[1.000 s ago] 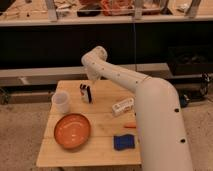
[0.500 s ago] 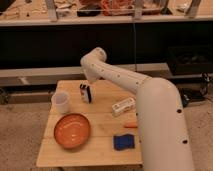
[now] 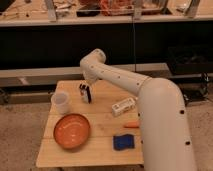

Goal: Knock the eraser over

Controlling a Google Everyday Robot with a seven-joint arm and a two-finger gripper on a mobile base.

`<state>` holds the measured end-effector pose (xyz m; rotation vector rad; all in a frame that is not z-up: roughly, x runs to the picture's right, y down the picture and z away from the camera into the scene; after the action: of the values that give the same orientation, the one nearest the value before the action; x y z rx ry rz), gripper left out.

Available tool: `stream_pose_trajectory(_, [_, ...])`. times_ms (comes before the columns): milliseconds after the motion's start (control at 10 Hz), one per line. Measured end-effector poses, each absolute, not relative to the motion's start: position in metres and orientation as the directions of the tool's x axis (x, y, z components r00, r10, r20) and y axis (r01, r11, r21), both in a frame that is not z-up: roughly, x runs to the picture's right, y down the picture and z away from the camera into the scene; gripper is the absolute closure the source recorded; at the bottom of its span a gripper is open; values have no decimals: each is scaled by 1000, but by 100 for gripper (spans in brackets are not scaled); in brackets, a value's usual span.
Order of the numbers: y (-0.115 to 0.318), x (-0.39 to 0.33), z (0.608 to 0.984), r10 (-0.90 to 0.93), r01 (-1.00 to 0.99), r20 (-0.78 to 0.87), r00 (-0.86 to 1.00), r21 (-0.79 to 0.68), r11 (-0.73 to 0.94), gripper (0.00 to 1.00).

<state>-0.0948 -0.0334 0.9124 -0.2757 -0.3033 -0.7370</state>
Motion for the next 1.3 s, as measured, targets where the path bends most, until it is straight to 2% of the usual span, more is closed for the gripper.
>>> stream_pose_trajectory(1300, [-31,-117,916,-661,730,384,645,-51,682,100])
